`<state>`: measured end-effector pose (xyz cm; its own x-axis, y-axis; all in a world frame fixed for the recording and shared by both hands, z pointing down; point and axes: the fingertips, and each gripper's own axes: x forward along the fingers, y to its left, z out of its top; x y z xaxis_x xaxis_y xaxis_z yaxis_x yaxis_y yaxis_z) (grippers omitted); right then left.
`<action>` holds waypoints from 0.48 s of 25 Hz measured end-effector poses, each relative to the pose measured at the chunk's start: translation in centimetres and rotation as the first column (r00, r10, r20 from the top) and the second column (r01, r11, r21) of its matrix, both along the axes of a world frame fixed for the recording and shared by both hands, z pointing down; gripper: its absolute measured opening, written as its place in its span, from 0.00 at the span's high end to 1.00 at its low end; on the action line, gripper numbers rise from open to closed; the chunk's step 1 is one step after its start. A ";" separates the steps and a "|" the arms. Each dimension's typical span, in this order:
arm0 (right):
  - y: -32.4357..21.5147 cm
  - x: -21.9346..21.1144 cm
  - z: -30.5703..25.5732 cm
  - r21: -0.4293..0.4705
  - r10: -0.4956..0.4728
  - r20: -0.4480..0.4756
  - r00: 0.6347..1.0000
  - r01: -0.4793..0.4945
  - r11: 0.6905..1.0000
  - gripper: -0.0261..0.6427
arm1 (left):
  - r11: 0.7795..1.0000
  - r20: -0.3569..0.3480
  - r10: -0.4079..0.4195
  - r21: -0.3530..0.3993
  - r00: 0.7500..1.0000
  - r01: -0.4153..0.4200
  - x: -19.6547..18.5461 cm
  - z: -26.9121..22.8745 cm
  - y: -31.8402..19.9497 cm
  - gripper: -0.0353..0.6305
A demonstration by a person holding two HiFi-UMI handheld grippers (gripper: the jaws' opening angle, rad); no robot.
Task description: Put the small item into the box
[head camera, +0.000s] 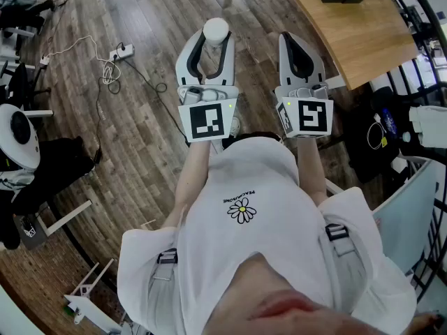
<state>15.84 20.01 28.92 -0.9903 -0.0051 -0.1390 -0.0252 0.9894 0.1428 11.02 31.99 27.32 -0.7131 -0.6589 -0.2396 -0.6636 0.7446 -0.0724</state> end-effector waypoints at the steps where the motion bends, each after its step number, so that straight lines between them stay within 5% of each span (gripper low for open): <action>1: 0.1 -0.3 0.0 0.000 -0.002 0.001 1.000 0.002 1.000 0.95 | 1.000 0.005 -0.005 -0.002 1.000 0.005 -0.3 0.0 0.1 0.69; 12: -1.8 -2.4 1.2 -0.055 0.012 -0.030 0.999 -0.014 0.998 0.95 | 1.000 -0.007 0.008 -0.013 1.000 -0.008 -3.0 0.6 -1.2 0.69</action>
